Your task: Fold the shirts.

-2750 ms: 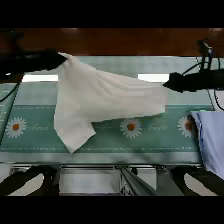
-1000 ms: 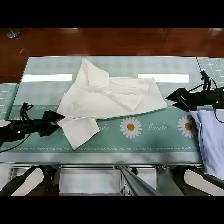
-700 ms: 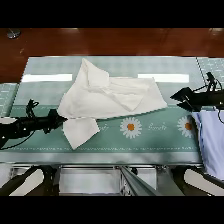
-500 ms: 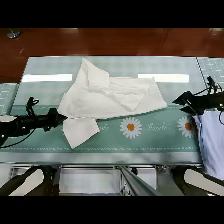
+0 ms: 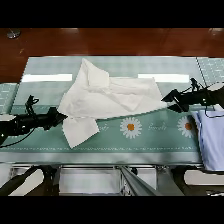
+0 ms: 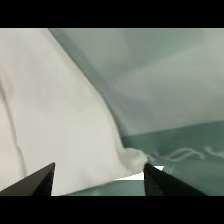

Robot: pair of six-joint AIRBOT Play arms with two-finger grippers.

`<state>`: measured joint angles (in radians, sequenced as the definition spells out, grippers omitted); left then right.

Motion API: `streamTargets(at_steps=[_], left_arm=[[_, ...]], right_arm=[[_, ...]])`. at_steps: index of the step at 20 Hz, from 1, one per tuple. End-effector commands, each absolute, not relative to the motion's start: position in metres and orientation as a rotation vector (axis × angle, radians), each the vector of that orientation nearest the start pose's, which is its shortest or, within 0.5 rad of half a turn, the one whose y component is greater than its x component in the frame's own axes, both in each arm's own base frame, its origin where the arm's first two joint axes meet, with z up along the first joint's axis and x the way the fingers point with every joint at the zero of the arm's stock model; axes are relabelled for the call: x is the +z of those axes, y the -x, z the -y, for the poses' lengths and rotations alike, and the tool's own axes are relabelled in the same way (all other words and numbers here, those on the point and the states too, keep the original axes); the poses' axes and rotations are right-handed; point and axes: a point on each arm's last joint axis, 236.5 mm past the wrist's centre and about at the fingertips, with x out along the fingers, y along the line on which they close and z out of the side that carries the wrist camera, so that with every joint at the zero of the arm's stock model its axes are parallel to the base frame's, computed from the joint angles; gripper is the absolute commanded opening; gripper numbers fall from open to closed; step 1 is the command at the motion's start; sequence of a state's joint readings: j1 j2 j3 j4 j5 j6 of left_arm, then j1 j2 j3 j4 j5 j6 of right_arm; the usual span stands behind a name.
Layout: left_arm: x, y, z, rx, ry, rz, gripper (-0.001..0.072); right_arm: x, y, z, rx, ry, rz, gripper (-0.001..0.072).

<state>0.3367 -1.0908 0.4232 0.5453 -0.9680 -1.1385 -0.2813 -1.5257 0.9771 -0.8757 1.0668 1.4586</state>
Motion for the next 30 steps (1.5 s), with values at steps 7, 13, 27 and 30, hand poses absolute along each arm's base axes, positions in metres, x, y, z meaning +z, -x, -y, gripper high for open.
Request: streamTargets(at_steps=[7, 13, 27, 30], left_arm=[[-0.019, -0.327, 0.069, -0.299, 0.893, -1.074, 0.0016], [0.274, -0.407, 0.059, -0.534, 0.555, -0.472, 0.0016], [0.539, -0.207, 0.037, -0.116, -0.146, 0.062, 0.0016], [0.544, -0.164, 0.043, -0.104, -0.162, 0.102, 0.0016]], right_arm=[[-0.045, -0.430, -0.065, 0.241, -0.745, -1.375, 0.0017], [0.273, -0.500, -0.054, 0.396, -0.432, -0.687, 0.0017], [0.510, -0.194, -0.045, 0.161, 0.001, -0.090, 0.0017], [0.510, -0.160, -0.049, 0.152, 0.012, -0.074, 0.0017]])
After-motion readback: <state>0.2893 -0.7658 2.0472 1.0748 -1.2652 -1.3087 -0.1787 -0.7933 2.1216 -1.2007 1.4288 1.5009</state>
